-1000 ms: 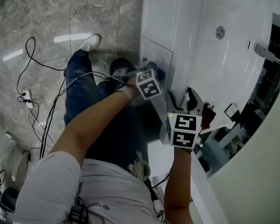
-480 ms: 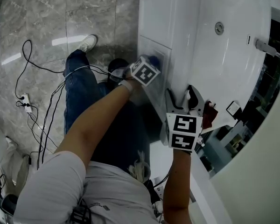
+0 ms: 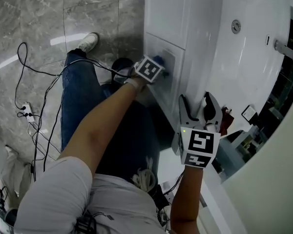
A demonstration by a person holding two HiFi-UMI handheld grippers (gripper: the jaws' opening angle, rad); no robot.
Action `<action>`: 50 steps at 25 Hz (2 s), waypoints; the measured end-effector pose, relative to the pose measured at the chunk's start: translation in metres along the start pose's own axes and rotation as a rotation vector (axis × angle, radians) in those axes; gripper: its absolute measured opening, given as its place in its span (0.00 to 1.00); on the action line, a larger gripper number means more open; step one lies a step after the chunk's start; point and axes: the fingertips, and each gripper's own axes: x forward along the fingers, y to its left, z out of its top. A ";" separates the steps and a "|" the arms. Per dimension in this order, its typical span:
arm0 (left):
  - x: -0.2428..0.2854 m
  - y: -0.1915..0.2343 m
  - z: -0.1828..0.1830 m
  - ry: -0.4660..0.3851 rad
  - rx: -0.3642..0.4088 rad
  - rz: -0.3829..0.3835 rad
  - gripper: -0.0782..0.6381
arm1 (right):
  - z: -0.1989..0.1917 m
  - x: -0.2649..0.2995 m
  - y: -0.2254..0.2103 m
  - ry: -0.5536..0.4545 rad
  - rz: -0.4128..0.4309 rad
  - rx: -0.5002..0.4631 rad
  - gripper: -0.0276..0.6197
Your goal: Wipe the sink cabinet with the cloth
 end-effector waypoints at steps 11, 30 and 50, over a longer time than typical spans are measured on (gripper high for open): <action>0.003 0.009 -0.007 -0.042 -0.028 -0.057 0.25 | -0.002 0.002 -0.002 0.015 -0.077 0.022 0.45; 0.036 0.032 -0.026 0.017 -0.007 -0.041 0.24 | 0.000 0.006 -0.005 0.012 -0.153 0.045 0.45; 0.009 -0.083 -0.067 0.109 0.323 -0.287 0.24 | -0.001 0.006 -0.004 0.012 -0.134 0.038 0.45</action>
